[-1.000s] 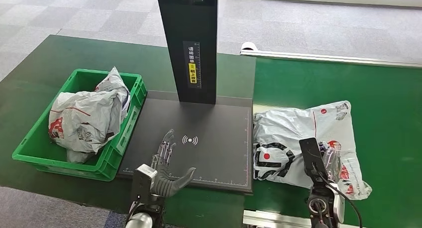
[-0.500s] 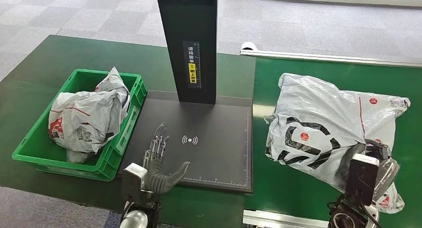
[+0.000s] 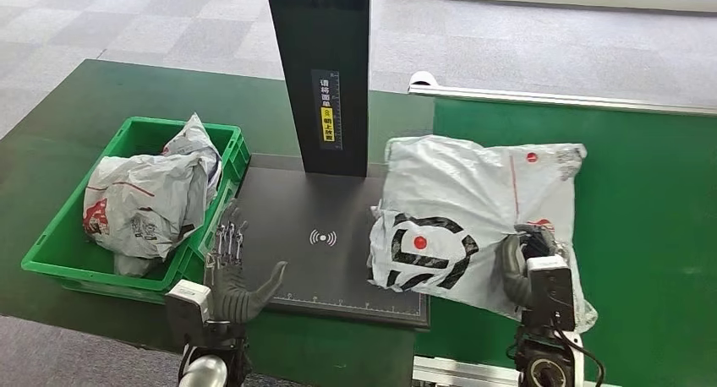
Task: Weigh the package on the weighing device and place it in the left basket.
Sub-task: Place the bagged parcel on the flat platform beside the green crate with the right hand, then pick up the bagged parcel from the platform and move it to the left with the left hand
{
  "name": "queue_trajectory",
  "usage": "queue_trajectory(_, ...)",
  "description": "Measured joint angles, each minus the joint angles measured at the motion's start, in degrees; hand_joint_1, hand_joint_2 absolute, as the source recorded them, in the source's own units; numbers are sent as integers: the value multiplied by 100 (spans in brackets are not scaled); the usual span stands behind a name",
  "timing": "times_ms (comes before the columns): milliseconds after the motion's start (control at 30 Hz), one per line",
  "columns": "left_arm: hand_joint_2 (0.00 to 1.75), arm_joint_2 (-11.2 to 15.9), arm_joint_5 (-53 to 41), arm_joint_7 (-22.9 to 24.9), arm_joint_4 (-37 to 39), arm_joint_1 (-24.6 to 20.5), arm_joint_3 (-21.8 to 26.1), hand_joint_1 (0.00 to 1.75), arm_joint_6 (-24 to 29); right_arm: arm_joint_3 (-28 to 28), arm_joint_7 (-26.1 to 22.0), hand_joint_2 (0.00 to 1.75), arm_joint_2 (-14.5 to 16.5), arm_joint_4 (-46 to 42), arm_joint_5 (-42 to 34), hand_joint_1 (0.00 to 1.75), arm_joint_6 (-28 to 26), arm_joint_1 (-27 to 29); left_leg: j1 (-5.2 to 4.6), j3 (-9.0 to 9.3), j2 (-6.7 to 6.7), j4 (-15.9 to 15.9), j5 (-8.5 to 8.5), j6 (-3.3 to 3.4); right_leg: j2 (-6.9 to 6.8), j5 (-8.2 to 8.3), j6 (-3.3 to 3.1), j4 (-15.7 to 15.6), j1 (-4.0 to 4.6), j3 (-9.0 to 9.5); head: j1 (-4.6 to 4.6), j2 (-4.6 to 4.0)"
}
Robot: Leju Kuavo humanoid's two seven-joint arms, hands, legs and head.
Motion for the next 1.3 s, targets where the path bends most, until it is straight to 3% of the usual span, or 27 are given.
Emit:
queue_trajectory(267, 175, 35, 120, -46, 0, -91, 89, 0, 184, 808, 173, 175, 83, 705, 220, 175, 614, -243, 0, -8, 1, 0, -1, -1, 2, -1, 0, 2, 0, -6, 1, 0)
queue_trajectory(433, 175, 55, 230, -73, 4, -196, 172, 0, 296, 1365, 209, 175, 174, 1076, 255, 175, 657, -390, 1, -7, -2, 0, 0, -1, 0, -1, -1, 2, 1, -6, 1, 0)
queue_trajectory(800, 175, 80, 264, -72, 7, -224, 234, 0, 332, 1586, 240, 175, 159, 1270, 274, 175, 645, -470, 0, -8, -2, 0, -1, -1, 0, -1, -1, 1, 0, -7, 1, 0)
queue_trajectory(933, 175, 80, 284, -70, 14, -239, 251, 0, 359, 1593, 295, 175, 133, 1326, 312, 0, 614, -527, 1, -6, -1, 0, 0, -1, 1, -1, -1, 1, 1, -7, 1, 0)
queue_trajectory(1300, 175, 80, 313, -53, 14, -240, 223, 0, 427, 1587, 286, 175, 36, 1488, 234, 0, 312, -610, 0, -7, -1, 1, -1, -1, 1, -1, -1, 1, 1, -8, 2, 0)
